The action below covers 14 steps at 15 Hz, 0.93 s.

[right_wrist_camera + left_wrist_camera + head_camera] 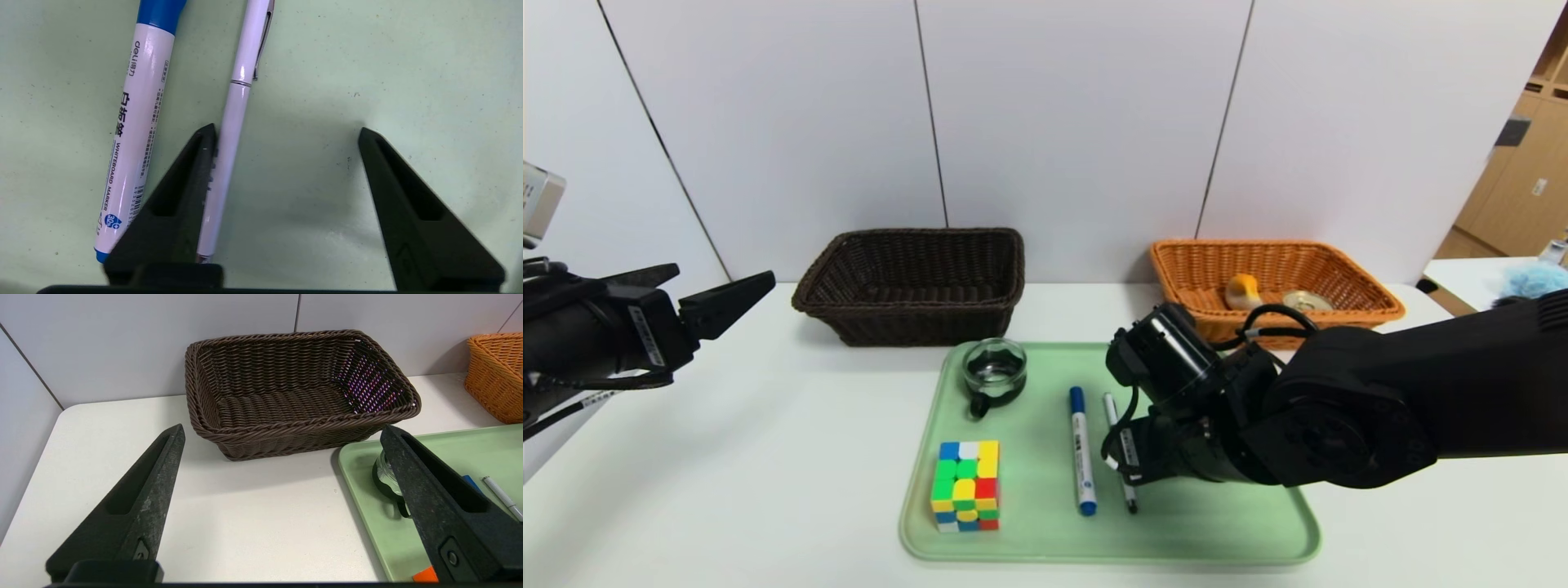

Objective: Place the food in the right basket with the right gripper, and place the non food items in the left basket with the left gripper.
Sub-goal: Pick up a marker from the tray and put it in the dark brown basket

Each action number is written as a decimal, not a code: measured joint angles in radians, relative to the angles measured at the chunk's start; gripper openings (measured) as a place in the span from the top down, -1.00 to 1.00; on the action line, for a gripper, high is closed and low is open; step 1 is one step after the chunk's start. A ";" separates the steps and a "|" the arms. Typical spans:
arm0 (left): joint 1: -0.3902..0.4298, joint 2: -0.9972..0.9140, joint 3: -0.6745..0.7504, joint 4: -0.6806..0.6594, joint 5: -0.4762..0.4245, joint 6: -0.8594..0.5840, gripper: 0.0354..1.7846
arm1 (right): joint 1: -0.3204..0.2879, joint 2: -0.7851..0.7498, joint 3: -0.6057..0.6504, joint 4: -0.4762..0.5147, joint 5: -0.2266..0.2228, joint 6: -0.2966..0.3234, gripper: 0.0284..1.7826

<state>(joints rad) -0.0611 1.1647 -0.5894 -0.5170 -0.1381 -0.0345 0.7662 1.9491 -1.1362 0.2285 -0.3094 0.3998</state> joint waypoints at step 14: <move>0.000 -0.001 0.000 0.000 -0.001 -0.001 -0.89 | 0.000 -0.010 -0.021 -0.027 -0.013 -0.011 0.97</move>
<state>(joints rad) -0.0615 1.1640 -0.5891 -0.5170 -0.1394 -0.0360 0.7664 1.9391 -1.1570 0.2019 -0.3228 0.3887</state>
